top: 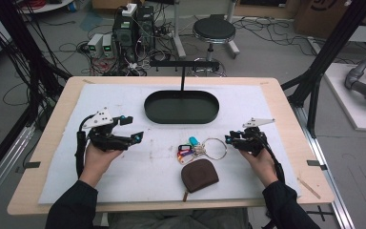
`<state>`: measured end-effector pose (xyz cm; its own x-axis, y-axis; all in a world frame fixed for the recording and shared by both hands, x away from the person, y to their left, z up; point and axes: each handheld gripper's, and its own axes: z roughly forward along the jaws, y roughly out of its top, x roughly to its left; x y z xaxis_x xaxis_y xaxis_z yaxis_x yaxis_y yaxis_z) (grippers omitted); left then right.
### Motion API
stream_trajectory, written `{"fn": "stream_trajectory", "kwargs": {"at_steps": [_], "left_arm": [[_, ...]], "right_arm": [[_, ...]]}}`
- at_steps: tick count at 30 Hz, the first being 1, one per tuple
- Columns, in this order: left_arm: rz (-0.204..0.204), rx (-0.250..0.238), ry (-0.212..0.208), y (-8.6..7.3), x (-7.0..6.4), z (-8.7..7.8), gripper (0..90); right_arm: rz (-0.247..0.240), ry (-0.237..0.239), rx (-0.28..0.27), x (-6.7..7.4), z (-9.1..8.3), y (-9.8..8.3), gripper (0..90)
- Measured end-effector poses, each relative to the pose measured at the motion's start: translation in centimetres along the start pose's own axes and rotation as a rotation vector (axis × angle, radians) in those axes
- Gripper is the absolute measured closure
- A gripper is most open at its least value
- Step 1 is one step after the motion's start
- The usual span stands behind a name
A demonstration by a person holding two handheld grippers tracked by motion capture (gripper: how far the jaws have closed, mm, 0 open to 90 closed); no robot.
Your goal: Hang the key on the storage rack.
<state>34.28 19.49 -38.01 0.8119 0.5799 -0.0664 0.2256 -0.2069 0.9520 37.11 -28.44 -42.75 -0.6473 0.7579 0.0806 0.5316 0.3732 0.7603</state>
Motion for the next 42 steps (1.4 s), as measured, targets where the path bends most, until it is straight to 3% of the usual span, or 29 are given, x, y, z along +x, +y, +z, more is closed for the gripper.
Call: {"fn": "stream_trajectory", "kwargs": {"at_steps": [13, 17, 22, 28, 42], "left_arm": [[0.001, 0.009, -0.004, -0.1, -0.2, -0.1, 23.4], [0.0, 0.011, -0.001, -0.2, -0.2, -0.1, 23.4], [0.002, 0.023, 0.003, -0.2, -0.3, 0.0, 23.4], [0.007, 0.03, 0.005, -0.2, -0.3, 0.1, 23.4], [0.005, 0.035, 0.009, -0.3, -0.5, 0.0, 23.4]], "right_arm": [[-0.036, -0.018, 0.126, 0.7, 2.0, -0.4, 69.8], [-0.045, -0.037, 0.129, 0.8, 2.0, -0.4, 73.3], [-0.09, -0.067, 0.129, 1.2, 2.1, -0.4, 74.2], [-0.116, -0.063, 0.129, 1.6, 2.1, -0.5, 83.7], [-0.062, -0.042, 0.108, 1.0, 1.9, -0.3, 87.8]]}}
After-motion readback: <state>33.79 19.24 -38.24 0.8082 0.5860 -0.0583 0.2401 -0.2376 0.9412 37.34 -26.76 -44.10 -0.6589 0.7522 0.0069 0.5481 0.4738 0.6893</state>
